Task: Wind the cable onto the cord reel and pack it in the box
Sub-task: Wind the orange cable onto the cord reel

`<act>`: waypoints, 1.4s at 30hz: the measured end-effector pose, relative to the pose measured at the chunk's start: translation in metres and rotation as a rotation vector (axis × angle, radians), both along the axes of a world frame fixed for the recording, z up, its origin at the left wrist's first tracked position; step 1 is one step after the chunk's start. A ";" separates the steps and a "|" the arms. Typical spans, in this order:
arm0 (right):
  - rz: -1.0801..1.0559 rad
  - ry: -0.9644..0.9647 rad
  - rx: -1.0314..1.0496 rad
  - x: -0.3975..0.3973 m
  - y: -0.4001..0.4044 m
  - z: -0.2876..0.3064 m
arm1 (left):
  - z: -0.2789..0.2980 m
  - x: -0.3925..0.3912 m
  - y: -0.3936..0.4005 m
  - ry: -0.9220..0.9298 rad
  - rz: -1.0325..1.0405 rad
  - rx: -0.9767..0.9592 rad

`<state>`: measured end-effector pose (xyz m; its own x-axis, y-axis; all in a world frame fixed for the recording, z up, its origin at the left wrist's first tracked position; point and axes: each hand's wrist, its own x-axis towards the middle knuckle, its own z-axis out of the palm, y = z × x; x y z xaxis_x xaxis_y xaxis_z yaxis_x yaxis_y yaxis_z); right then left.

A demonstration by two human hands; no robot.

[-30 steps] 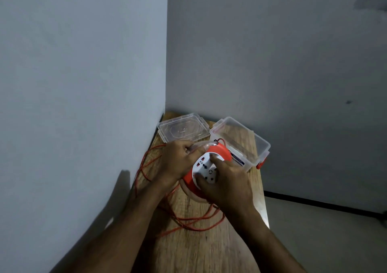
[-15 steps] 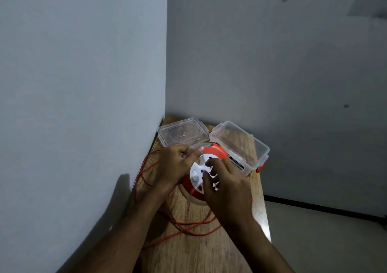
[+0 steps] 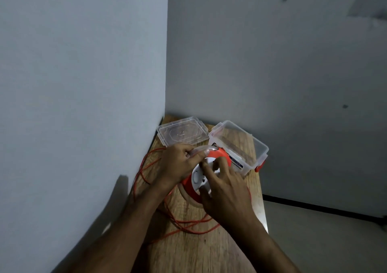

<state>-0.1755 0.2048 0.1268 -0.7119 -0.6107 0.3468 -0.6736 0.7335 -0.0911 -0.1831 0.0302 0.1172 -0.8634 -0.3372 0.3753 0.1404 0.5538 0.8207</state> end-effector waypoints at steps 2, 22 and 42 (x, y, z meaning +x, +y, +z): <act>-0.013 -0.024 -0.074 -0.002 -0.002 -0.002 | 0.002 0.000 0.002 0.004 0.009 -0.013; -0.091 0.091 -0.105 0.009 -0.010 0.011 | 0.013 -0.002 -0.005 -0.001 0.141 0.104; -0.488 -1.068 -1.261 -0.014 -0.029 0.015 | 0.002 -0.002 0.007 0.084 0.186 -0.022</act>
